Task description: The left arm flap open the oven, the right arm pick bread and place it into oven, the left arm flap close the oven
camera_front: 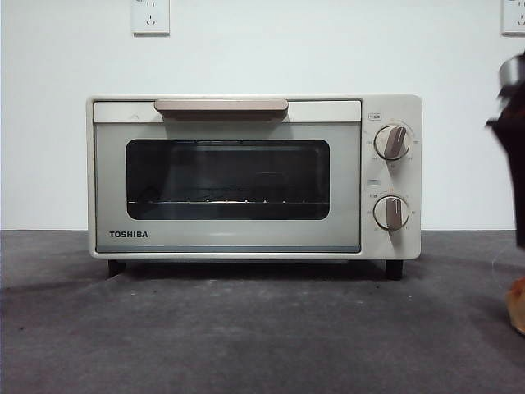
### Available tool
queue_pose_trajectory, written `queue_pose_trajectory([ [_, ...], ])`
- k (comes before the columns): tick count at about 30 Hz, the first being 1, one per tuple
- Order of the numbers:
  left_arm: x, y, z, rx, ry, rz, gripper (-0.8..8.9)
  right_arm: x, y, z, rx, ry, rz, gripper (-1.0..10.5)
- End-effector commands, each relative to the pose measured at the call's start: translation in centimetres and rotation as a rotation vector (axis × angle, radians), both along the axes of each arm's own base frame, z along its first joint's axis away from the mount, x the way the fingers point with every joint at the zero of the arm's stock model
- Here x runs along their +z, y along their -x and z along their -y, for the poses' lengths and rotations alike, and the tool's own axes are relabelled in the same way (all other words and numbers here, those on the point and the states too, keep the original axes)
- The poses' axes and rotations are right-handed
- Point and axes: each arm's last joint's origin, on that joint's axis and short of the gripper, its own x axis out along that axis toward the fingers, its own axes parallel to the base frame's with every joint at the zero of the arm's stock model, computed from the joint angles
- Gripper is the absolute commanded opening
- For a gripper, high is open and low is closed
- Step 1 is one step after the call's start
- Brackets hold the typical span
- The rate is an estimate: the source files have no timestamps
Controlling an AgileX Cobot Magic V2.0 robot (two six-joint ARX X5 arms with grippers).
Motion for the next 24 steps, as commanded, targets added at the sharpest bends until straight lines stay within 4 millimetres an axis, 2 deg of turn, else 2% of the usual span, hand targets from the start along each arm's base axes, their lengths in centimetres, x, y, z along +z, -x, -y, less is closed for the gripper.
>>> queue_pose_trajectory([
  [1, 0.5, 0.0, 0.0, -0.005, -0.001, 0.022, 5.28, -0.8, -1.0, -0.6, -0.011, 0.010, -0.019, 4.7],
  [11, 0.5, 0.0, 0.0, -0.004, -0.001, 0.022, 5.28, -3.8, -2.6, -1.2, -0.005, 0.052, -0.138, 4.6],
  [20, 0.5, 0.0, 0.0, -0.003, -0.001, 0.023, 5.25, -4.2, -3.0, -1.3, 0.026, 0.056, -0.123, 1.9],
  [24, 0.5, 0.0, 0.0, 0.000, -0.002, 0.022, 4.63, -4.0, -2.9, -1.3, 0.046, 0.045, -0.126, 1.6],
])
